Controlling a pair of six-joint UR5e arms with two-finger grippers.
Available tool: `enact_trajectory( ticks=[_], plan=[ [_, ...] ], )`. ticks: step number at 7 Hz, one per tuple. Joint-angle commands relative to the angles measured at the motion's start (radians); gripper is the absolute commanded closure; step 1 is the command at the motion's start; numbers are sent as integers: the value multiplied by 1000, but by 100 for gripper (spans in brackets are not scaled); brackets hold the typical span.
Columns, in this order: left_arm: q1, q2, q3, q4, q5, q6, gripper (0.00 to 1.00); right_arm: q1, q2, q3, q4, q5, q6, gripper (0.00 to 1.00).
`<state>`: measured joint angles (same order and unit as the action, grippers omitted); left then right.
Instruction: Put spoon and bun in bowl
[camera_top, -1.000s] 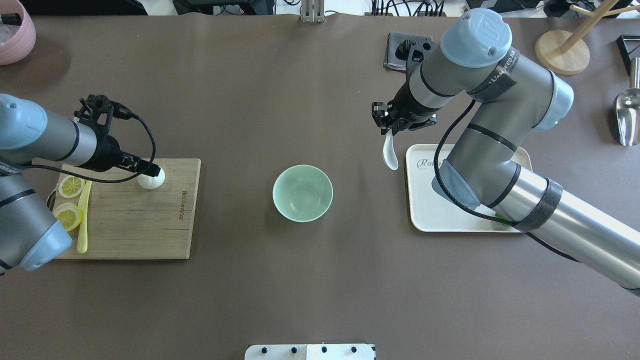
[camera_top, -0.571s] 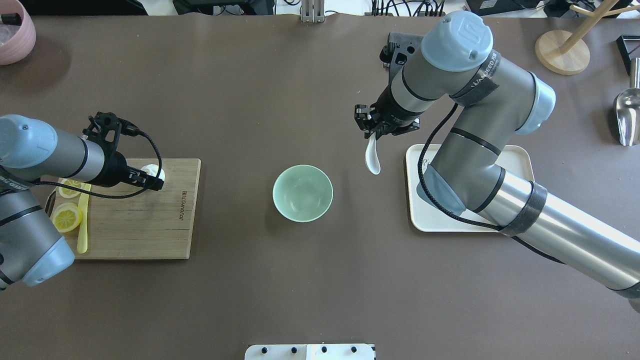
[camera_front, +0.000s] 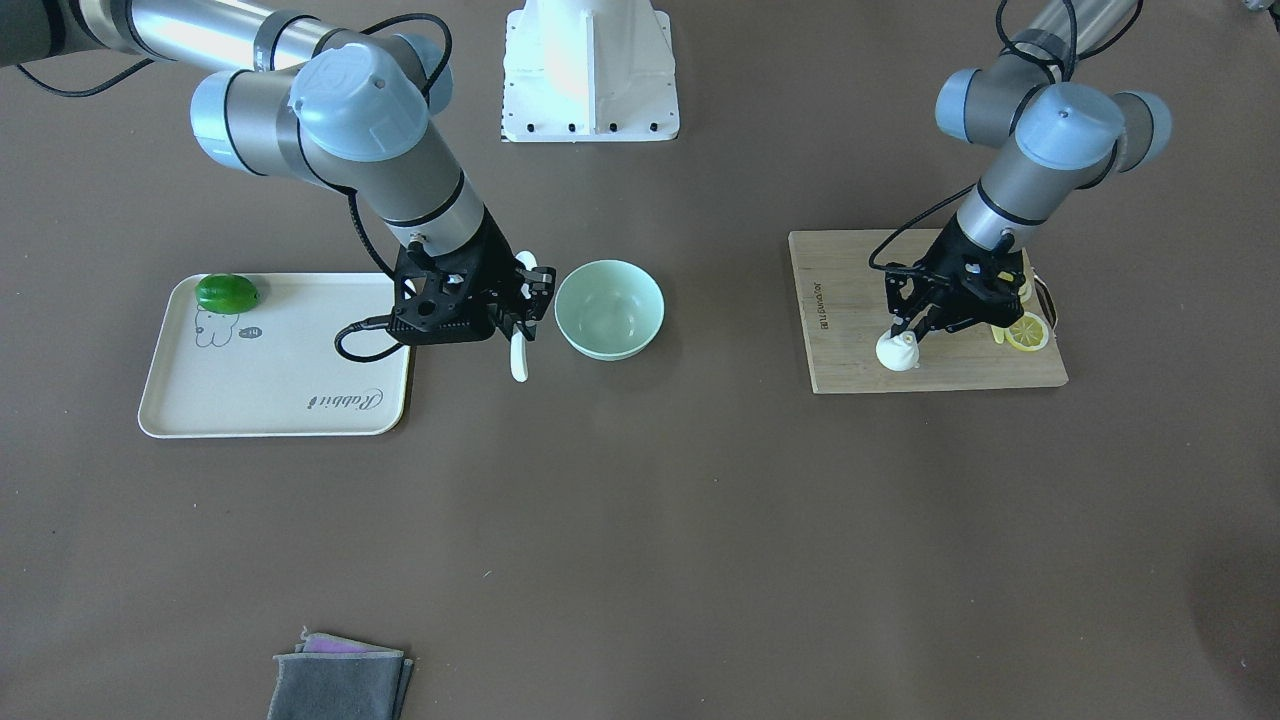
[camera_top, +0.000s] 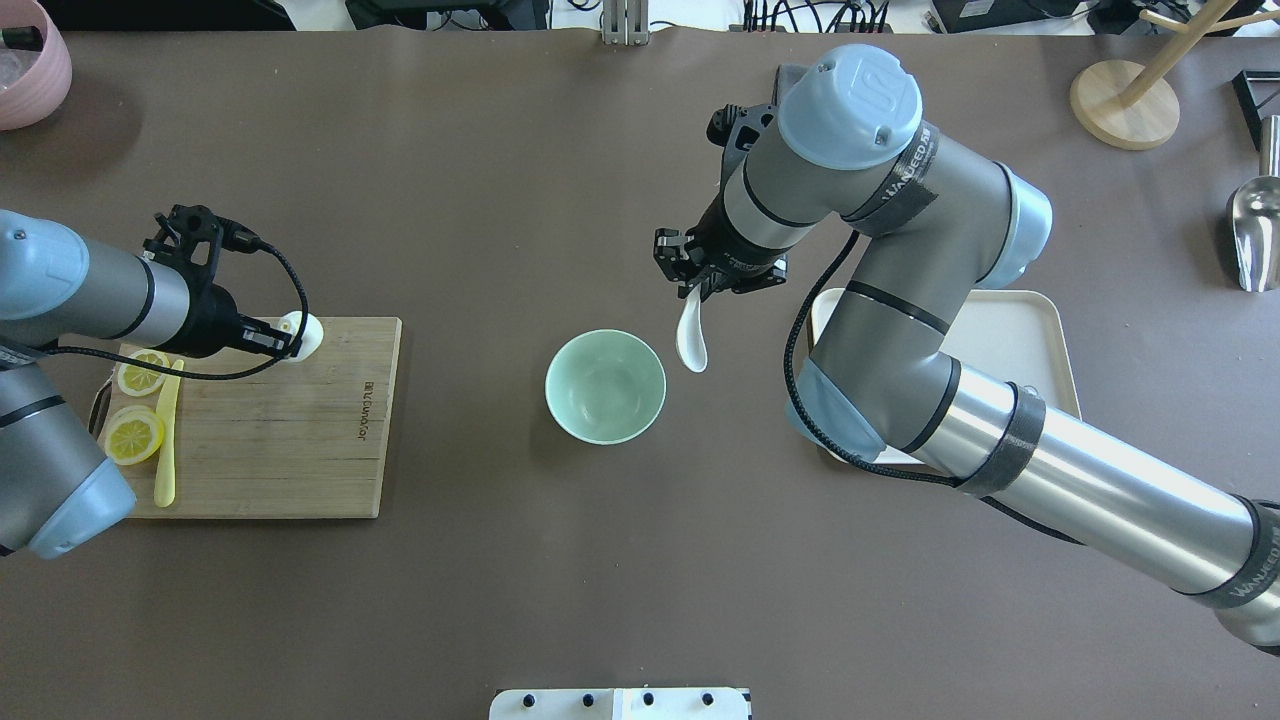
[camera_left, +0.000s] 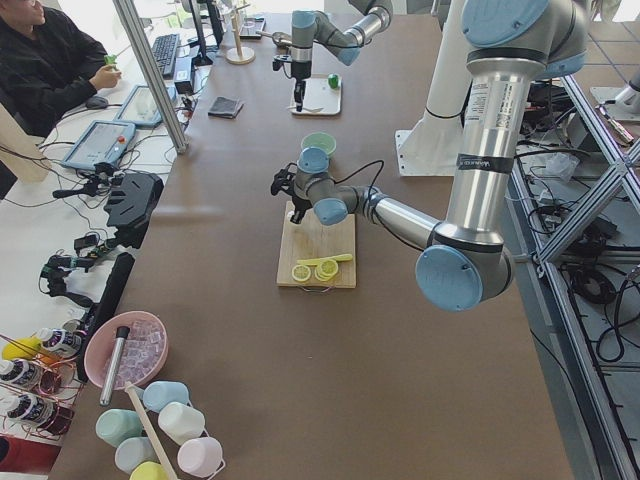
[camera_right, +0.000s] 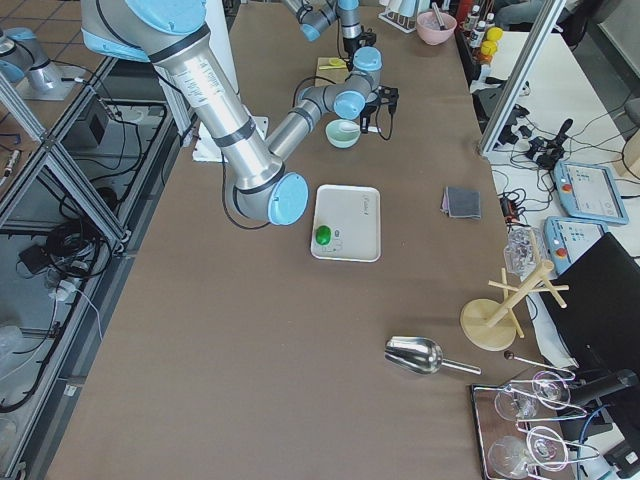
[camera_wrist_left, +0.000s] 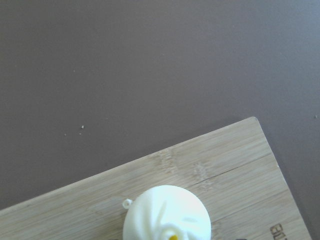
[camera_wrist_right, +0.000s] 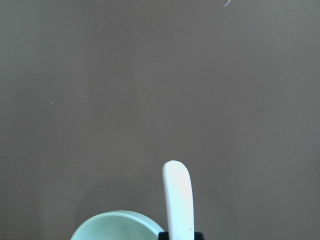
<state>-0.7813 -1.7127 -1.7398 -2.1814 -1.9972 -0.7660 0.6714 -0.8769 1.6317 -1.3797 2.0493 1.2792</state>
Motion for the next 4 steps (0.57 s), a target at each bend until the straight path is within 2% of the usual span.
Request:
enact_trajectory(
  ticks=[1,4],
  plan=[
    [-58,-43,-39,40,-66,-4,100,-64,24,-21,4,-56,23,100],
    [-56,-96,-56,51,-66,-65,100,-142,125,-148,22,-179,51,100]
  ],
)
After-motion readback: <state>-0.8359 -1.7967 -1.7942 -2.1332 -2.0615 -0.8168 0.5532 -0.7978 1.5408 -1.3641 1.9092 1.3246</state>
